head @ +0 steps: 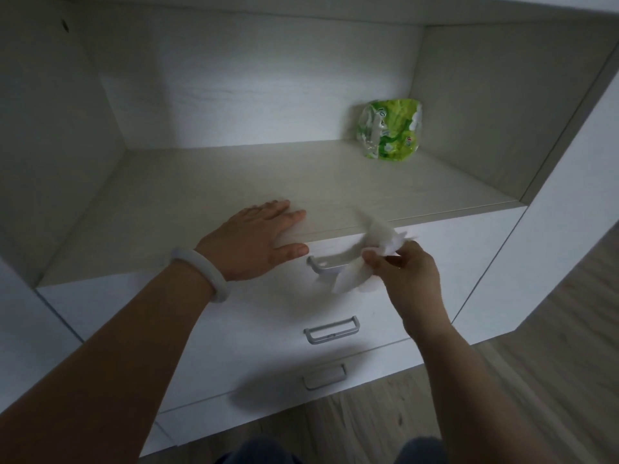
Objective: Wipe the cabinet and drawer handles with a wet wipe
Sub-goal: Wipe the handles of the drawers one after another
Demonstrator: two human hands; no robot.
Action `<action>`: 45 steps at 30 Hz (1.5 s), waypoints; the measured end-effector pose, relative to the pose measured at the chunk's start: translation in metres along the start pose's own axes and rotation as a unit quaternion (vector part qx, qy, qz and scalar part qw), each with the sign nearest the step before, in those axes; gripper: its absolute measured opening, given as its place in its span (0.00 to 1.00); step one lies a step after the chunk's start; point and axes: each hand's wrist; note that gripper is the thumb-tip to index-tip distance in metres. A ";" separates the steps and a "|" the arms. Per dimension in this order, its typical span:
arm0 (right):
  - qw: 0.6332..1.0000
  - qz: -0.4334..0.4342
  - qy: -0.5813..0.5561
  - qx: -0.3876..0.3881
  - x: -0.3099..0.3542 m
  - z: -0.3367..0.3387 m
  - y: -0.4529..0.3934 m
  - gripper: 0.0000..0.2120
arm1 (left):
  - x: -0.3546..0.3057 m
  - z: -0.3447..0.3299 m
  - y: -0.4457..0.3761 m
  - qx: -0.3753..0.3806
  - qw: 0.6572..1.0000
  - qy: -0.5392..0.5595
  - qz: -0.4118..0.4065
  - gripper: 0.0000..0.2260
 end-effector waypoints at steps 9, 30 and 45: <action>0.943 0.208 0.252 -0.065 0.007 -0.018 0.027 0.05 | -0.001 0.000 0.001 0.000 1.000 -0.006 -0.003 0.32; 0.922 0.273 0.269 -0.058 0.007 -0.015 0.010 0.07 | -0.001 0.001 -0.001 0.002 1.000 0.001 0.001 0.31; 0.905 0.318 0.279 0.044 0.012 -0.035 0.027 0.11 | -0.002 0.002 0.000 0.012 1.000 0.008 0.010 0.29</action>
Point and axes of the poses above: each hand's wrist, its own y-axis away from the middle knuckle, its own z-axis out of the back of the hand, x = y × z, and after that the axes turned 10 degrees about -z, right-handed
